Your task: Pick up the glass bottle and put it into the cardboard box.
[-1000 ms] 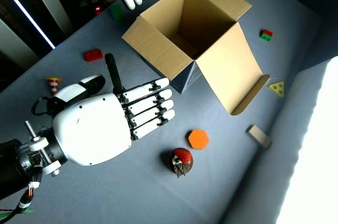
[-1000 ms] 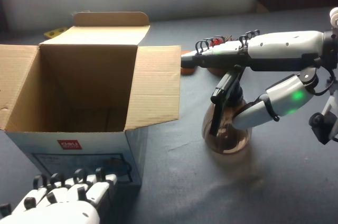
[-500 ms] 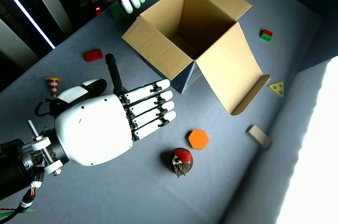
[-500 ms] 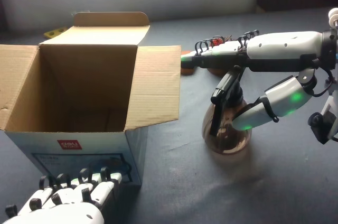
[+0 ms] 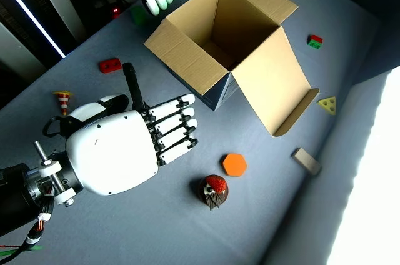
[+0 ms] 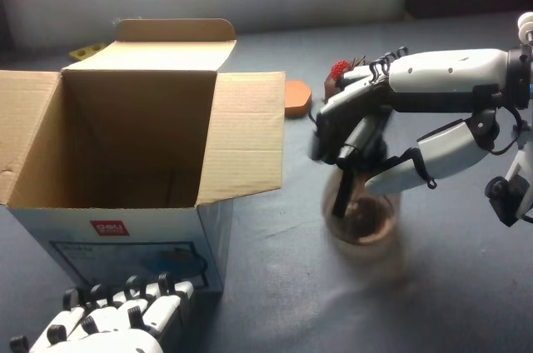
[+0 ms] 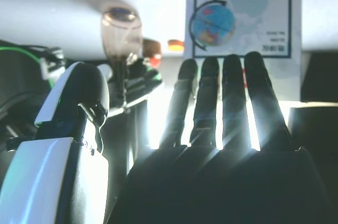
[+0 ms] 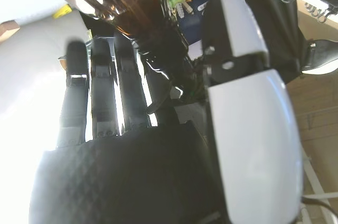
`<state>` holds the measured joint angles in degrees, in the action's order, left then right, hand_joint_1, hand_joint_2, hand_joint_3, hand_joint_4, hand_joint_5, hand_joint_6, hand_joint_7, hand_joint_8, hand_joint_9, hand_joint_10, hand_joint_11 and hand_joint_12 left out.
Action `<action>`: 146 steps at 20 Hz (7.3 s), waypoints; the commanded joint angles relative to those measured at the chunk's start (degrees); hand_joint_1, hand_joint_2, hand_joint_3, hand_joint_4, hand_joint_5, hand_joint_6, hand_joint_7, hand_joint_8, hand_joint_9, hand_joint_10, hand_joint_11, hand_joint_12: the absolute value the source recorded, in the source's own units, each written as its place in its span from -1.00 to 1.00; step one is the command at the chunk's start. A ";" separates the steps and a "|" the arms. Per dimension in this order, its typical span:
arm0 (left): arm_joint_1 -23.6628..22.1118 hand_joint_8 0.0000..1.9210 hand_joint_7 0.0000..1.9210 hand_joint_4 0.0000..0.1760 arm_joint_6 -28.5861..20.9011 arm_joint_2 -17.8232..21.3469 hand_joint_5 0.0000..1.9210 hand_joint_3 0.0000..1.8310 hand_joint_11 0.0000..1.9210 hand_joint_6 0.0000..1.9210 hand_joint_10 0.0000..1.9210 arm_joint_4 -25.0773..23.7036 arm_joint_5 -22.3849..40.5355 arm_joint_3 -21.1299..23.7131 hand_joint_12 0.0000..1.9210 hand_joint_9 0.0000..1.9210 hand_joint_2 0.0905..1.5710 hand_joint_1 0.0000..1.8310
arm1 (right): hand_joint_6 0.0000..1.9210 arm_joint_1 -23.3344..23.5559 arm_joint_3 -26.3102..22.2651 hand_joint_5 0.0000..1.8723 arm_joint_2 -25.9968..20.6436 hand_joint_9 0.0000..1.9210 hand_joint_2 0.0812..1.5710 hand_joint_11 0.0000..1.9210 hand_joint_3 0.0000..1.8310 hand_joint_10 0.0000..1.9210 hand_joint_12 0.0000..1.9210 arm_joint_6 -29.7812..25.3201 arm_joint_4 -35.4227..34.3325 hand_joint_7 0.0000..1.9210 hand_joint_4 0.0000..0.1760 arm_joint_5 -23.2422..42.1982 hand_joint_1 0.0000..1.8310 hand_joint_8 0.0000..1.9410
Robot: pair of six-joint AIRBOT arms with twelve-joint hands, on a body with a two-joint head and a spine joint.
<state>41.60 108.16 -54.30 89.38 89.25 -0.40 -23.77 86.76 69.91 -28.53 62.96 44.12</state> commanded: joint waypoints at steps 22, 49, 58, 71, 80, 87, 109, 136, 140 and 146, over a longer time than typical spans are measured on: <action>4.23 -1.00 -0.86 -1.00 -1.00 -3.03 -0.86 -1.00 -1.00 -1.00 -1.00 -12.93 2.95 -3.85 -0.60 -0.88 0.56 -0.72 | 0.08 19.24 3.81 -0.08 -4.44 0.06 0.38 -0.15 -1.00 0.15 0.69 -4.73 5.07 0.18 -1.00 16.36 0.38 -0.03; 8.23 -1.00 -0.87 -1.00 -4.27 -2.74 -0.87 -1.00 -1.00 -1.00 -1.00 -17.00 6.13 -5.03 -0.63 -0.89 0.59 -0.76 | 0.05 30.71 7.04 -0.06 6.44 0.08 0.37 -0.14 -1.00 0.10 0.65 -3.59 4.50 0.19 -1.00 19.80 0.39 -0.05; 8.41 -1.00 -0.86 -1.00 -4.39 -2.72 -0.86 -1.00 -1.00 -1.00 -1.00 -17.03 6.27 -4.71 -0.61 -0.88 0.58 -0.73 | 0.06 30.35 5.19 -0.05 10.49 0.08 0.37 -0.15 -1.00 0.09 0.65 -1.74 4.19 0.20 -1.00 14.78 0.39 -0.07; 10.34 -1.00 -0.86 -1.00 -7.50 -3.38 -0.86 -1.00 -1.00 -1.00 -1.00 -18.02 8.00 -4.31 -0.57 -0.87 0.58 -0.73 | 0.13 24.37 -1.54 -0.15 15.43 -0.10 0.41 -0.19 -1.00 0.37 0.67 13.38 -8.77 0.11 -1.00 -6.57 0.50 -0.01; 9.98 -1.00 -0.85 -1.00 -7.22 -3.98 -0.85 -1.00 -1.00 -1.00 -1.00 -18.02 8.04 -4.29 -0.53 -0.87 0.58 -0.74 | 0.12 22.82 -6.46 -0.16 16.09 -0.11 0.41 -0.16 -1.00 0.37 0.65 20.30 -16.13 0.11 -1.00 -15.88 0.50 0.00; 9.94 -1.00 -0.85 -1.00 -7.36 -4.29 -0.84 -1.00 -1.00 -0.99 -1.00 -18.00 8.30 -4.27 -0.53 -0.86 0.57 -0.73 | 0.05 21.43 -8.92 -0.05 16.03 0.08 0.37 -0.11 -1.00 0.11 0.63 22.90 -15.85 0.20 -1.00 -18.51 0.39 -0.06; 11.35 -1.00 -0.84 -1.00 -10.40 -4.98 -0.83 -1.00 -1.00 -1.00 -1.00 -18.28 9.27 -4.06 -0.53 -0.85 0.58 -0.74 | 0.18 17.56 -11.30 -0.19 16.94 -0.12 0.43 -0.17 -1.00 0.41 0.71 30.54 -16.39 0.07 -1.00 -21.40 0.50 0.03; -8.91 -0.99 -0.84 -1.00 3.12 -5.52 -0.83 -1.00 -1.00 -0.99 -0.98 0.17 11.79 -0.40 -0.54 -0.86 0.59 -0.77 | -0.42 20.28 -25.44 -0.87 -4.91 -0.87 0.38 -1.00 -1.00 -0.08 0.46 12.97 -2.67 -0.61 -1.00 -13.88 -0.15 -0.71; -18.26 -1.00 -0.82 -1.00 8.99 -4.91 -0.80 -1.00 -1.00 -0.99 -0.99 7.68 11.80 -0.70 -0.42 -0.83 0.58 -0.74 | -0.46 18.18 -29.61 -0.82 -12.83 -0.83 0.37 -1.00 -1.00 -0.11 0.47 11.15 -6.41 -0.56 -1.00 -12.88 -0.15 -0.75; -31.21 -0.97 -0.53 -1.00 16.66 -3.54 -0.53 -1.00 -1.00 -0.95 -0.94 17.89 11.80 -1.46 -0.07 -0.61 0.58 -0.70 | -0.29 13.91 -35.72 -0.40 -24.76 -0.49 0.46 -0.88 -0.99 0.03 0.78 10.58 -6.39 -0.21 -1.00 -15.63 -0.38 -0.66</action>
<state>10.26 125.01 -58.19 111.61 99.15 -1.93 -10.37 50.72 44.77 -17.69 59.53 25.36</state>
